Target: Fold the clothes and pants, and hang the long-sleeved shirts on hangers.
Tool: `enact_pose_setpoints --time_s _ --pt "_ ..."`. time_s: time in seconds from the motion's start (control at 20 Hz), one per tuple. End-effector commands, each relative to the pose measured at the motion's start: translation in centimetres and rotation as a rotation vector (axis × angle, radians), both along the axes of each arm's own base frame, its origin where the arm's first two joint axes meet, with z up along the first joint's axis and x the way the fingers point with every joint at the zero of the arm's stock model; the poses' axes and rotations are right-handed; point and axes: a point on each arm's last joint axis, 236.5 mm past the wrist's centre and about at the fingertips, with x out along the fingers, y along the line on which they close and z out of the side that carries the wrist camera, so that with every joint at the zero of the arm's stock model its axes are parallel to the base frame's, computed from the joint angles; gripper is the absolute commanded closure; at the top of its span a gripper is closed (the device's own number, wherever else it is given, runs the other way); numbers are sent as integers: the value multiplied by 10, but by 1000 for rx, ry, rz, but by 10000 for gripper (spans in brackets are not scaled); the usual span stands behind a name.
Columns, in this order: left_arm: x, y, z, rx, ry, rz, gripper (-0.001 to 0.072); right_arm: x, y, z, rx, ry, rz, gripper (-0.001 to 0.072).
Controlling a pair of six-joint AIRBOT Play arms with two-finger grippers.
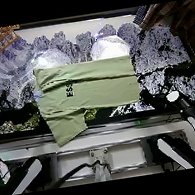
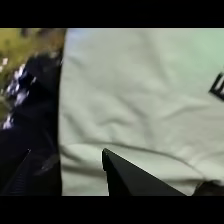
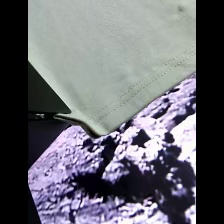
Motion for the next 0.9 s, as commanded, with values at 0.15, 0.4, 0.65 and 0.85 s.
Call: enact_pose_setpoints --time_s 0.15,0.4,0.65,0.85 --pt "-9 -23 -8 -61 9 -44 230 1 -2 0 -12 -6 5 690" --pt "-36 -28 -13 -49 108 -130 238 1 -1 0 -8 -4 5 690" --pt "-56 -46 -24 -72 160 -181 237 0 0 0 -4 1 7 692" --pt "-58 -56 -28 -72 157 -207 238 0 0 0 -3 1 7 693"
